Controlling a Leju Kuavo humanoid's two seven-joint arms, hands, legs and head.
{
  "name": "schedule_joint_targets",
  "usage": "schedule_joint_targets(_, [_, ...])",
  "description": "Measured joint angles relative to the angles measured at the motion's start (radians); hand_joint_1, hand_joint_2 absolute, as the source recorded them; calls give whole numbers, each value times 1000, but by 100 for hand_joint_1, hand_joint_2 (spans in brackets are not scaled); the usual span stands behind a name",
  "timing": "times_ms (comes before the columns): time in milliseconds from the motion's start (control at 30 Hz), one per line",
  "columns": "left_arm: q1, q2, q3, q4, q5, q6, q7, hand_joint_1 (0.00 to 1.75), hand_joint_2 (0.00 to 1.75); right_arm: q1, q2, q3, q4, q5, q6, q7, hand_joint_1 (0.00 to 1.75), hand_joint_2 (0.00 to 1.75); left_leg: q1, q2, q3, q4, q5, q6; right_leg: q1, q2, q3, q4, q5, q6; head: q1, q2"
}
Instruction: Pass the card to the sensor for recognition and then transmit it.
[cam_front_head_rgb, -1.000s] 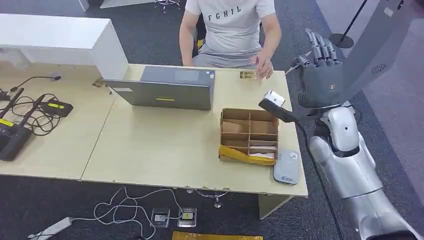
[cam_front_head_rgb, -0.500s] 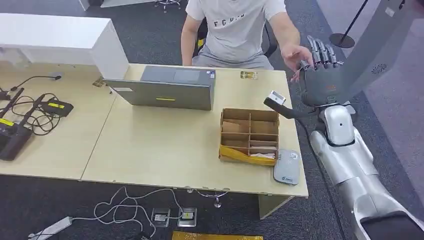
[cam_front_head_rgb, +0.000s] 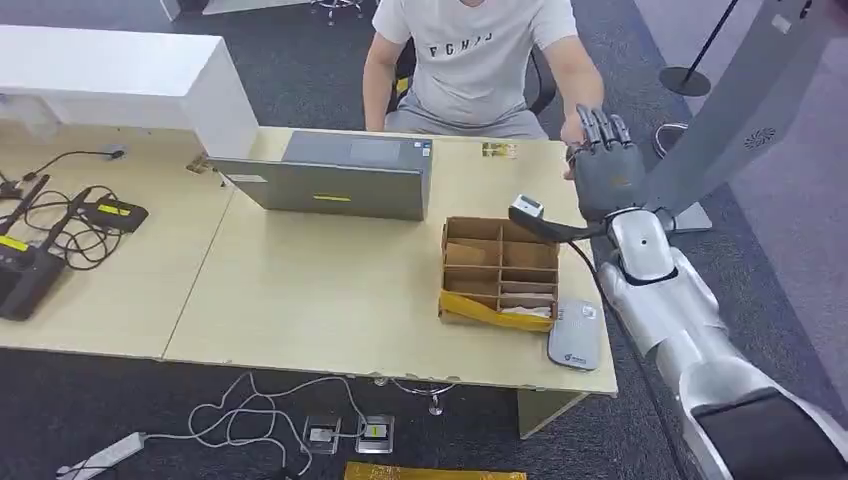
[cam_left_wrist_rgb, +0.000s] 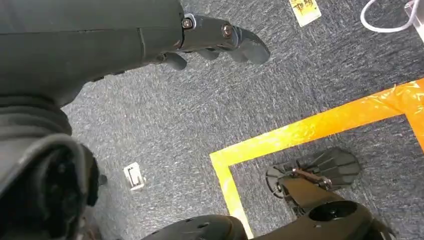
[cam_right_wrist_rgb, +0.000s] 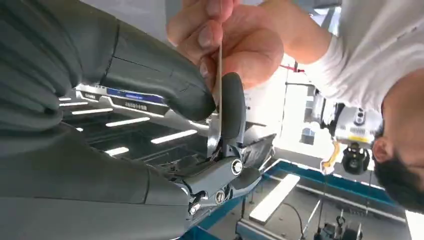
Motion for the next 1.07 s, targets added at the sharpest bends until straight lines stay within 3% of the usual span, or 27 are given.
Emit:
schedule_joint_targets(33, [1,0,0,0,0,0,-1,0,0,0,1,2,10,5,0,6,0,175,0,0,0,0,0,0,0,0,0,0,0,0,0,0])
schedule_joint_targets(433, [4,0,0,0,-3,6,-2,0,0,-1,3,26,66,51,-82,25,0,175,0,0,0,0,0,0,0,1,0,0,0,0,0,0])
schedule_joint_targets(833, [7,0,0,0,-2,10,-3,0,0,-15,2,27,84,39,-88,3,0,175,0,1,1,0,0,0,0,1,0,0,0,0,0,0])
schedule_joint_targets(933, [10,0,0,0,2,10,-6,0,0,-36,-24,24,88,-21,-69,-27,0,175,0,0,1,0,0,0,0,1,-1,-1,0,0,0,0])
schedule_joint_targets(1067, [23,0,0,0,3,21,-6,0,0,-96,-114,-14,118,-157,-4,-41,0,175,-1,0,0,1,0,0,-1,0,-1,-2,0,0,0,0])
